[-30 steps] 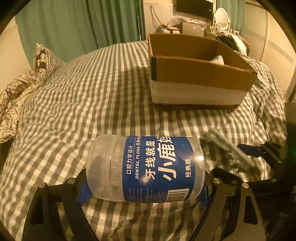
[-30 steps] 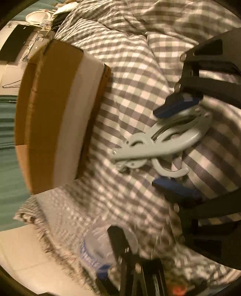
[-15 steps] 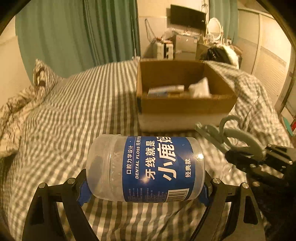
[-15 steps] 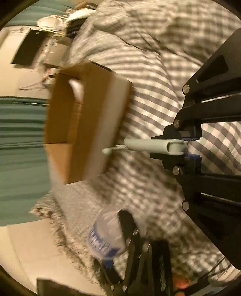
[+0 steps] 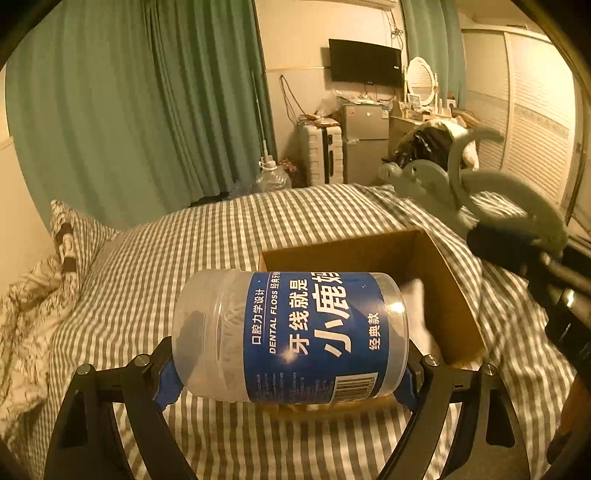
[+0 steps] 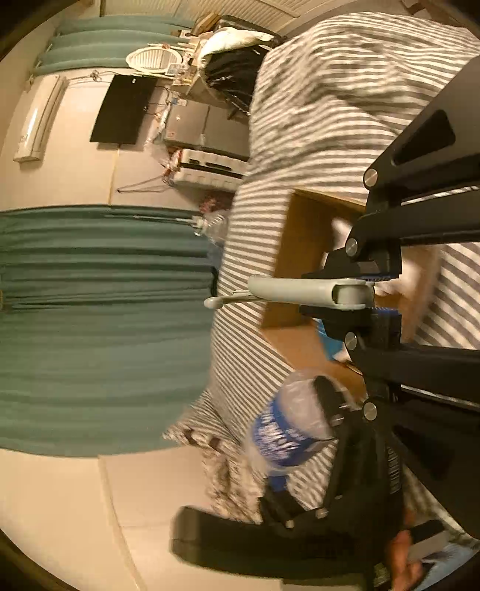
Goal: Organize objects
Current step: 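Carry the clip and floss bottle into the box and open both tools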
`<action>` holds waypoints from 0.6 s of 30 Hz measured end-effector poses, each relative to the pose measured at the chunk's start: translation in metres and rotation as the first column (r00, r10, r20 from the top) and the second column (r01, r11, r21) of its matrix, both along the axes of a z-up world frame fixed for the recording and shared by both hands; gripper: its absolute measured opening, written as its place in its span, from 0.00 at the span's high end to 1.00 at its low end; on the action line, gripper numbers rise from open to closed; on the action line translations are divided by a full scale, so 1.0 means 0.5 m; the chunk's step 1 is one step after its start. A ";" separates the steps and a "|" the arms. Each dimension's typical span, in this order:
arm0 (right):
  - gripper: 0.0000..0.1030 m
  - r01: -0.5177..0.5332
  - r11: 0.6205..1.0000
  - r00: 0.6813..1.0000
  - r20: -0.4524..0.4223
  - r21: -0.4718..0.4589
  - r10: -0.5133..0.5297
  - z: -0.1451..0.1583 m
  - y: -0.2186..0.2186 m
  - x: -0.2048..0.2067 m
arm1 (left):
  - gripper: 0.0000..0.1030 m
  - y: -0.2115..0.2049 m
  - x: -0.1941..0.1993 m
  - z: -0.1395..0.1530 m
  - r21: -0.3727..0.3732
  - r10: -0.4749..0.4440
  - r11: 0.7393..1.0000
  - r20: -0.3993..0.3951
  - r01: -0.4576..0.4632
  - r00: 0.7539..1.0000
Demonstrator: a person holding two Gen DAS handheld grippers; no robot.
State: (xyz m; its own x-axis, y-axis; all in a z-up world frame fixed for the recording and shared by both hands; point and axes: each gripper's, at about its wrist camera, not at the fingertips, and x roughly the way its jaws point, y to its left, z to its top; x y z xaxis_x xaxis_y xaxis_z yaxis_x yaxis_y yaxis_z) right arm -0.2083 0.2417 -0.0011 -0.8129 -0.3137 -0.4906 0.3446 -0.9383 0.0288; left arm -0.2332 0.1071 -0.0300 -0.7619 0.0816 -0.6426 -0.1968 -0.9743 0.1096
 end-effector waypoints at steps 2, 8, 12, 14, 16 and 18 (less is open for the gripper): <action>0.91 -0.001 0.999 1.000 0.029 -0.048 0.002 -0.003 0.009 -0.045 | 0.13 0.009 -0.030 -0.019 0.014 -0.011 1.000 0.016 0.011 1.000; 0.52 0.026 0.994 0.998 0.065 -0.105 -0.019 -0.097 0.045 -0.117 | 0.02 0.029 -0.082 -0.108 -0.016 -0.014 1.000 0.076 0.015 0.997; 0.39 0.045 0.981 0.996 0.083 -0.191 -0.029 -0.099 0.079 -0.122 | 0.02 0.036 -0.076 -0.105 -0.008 -0.024 1.000 0.079 0.025 0.997; 0.38 0.061 0.981 0.997 0.063 -0.187 -0.050 -0.081 0.087 -0.111 | 0.02 0.034 -0.057 -0.080 -0.013 -0.019 1.000 0.049 0.019 0.999; 0.37 0.083 0.982 0.995 0.060 -0.167 -0.074 -0.063 0.090 -0.098 | 0.00 0.028 -0.039 -0.051 -0.009 -0.014 1.000 0.020 0.014 1.000; 0.35 0.102 0.984 0.994 0.063 -0.143 -0.094 -0.038 0.092 -0.076 | 0.00 0.020 -0.010 -0.009 0.001 -0.002 1.000 -0.015 0.002 1.000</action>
State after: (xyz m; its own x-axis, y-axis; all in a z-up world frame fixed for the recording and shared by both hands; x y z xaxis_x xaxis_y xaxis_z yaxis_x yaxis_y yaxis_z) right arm -0.2465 0.2878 -0.0203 -0.8158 -0.3054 -0.4911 0.2454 -0.9518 0.1842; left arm -0.2380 0.1173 -0.0345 -0.7714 0.0838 -0.6307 -0.1971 -0.9740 0.1115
